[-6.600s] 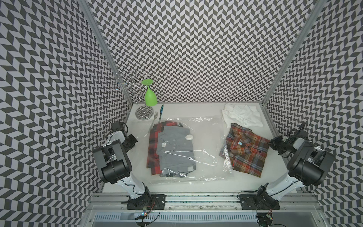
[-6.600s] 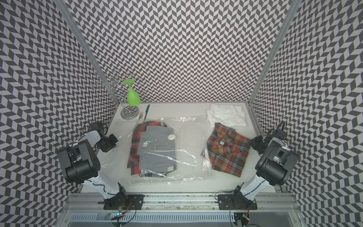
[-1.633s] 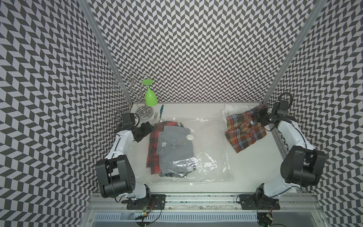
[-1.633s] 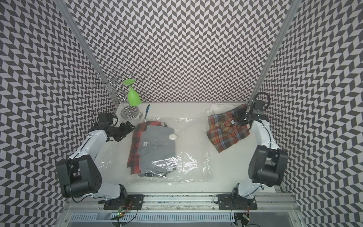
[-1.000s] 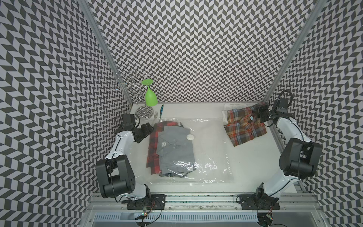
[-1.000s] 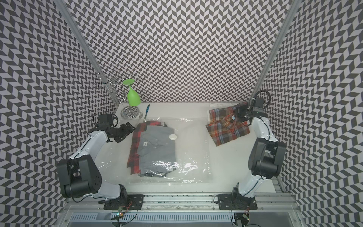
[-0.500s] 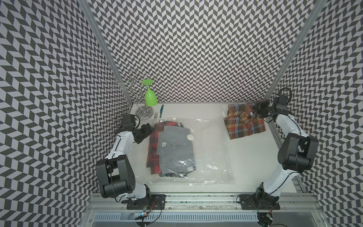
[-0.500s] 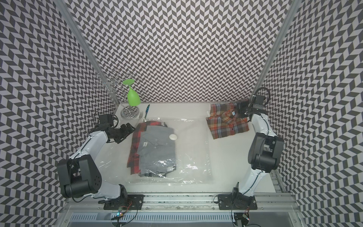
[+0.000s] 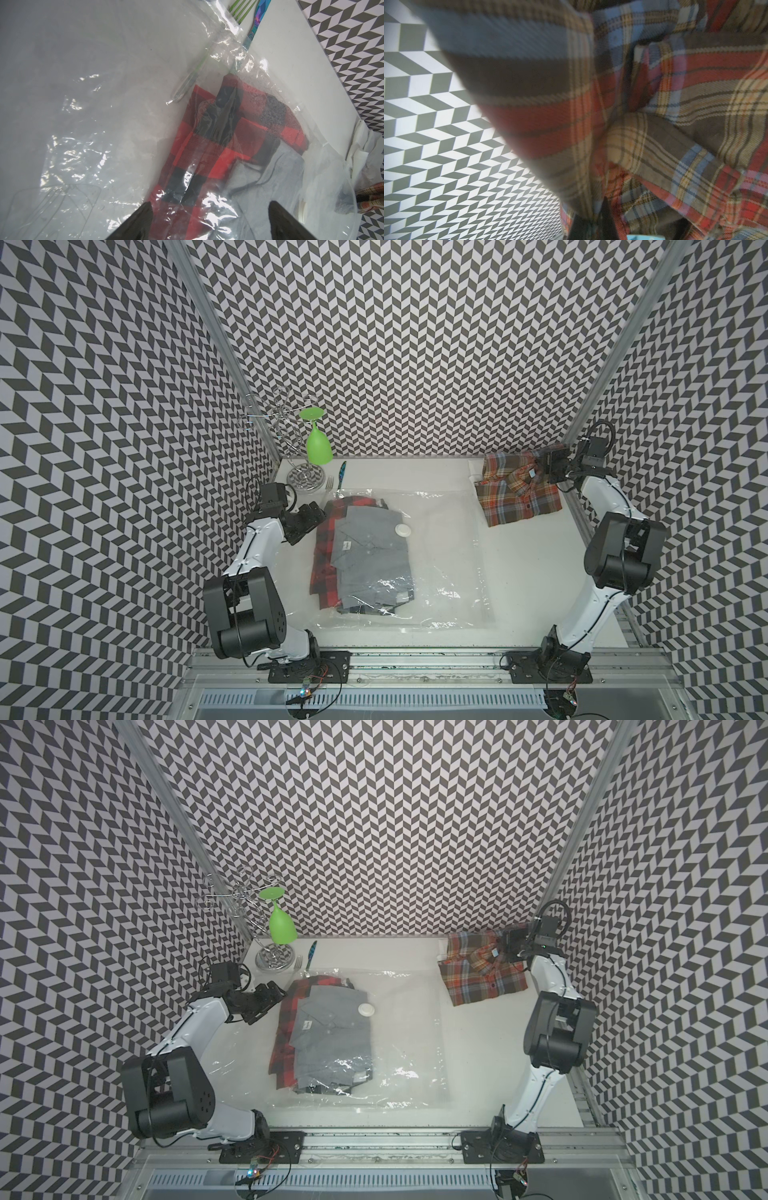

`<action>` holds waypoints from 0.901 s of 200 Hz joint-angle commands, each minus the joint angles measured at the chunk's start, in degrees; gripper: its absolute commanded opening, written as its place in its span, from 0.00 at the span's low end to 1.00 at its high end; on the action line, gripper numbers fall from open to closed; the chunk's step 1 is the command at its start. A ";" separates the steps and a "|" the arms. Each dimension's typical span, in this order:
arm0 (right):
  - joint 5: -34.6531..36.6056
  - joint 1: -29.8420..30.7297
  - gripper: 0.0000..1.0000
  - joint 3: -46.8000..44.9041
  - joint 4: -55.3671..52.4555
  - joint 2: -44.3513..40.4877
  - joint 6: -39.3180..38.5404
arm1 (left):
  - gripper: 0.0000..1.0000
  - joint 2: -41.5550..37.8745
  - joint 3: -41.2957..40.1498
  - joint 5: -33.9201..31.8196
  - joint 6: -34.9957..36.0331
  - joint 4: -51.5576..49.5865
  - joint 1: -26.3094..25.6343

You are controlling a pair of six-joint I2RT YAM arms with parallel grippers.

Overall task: Take the shirt out of the vacuum bag
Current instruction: Place the shirt at the corner of the board, then open the vacuum bag at the center of the board.

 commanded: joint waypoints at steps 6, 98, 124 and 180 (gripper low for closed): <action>-0.40 0.05 0.00 0.90 6.85 1.18 1.67 | 0.89 -0.86 -0.79 -0.11 0.52 1.48 0.25; -3.03 0.10 0.83 5.08 18.66 7.34 3.36 | 0.90 -0.50 -1.47 0.42 0.61 2.00 -0.26; -2.76 -0.75 0.87 8.25 17.62 6.09 2.68 | 0.91 -0.89 -1.25 0.44 0.21 2.01 -1.53; -6.83 -1.33 0.87 0.85 8.84 -2.98 -7.95 | 0.95 -4.22 2.44 0.27 -2.69 0.75 -5.29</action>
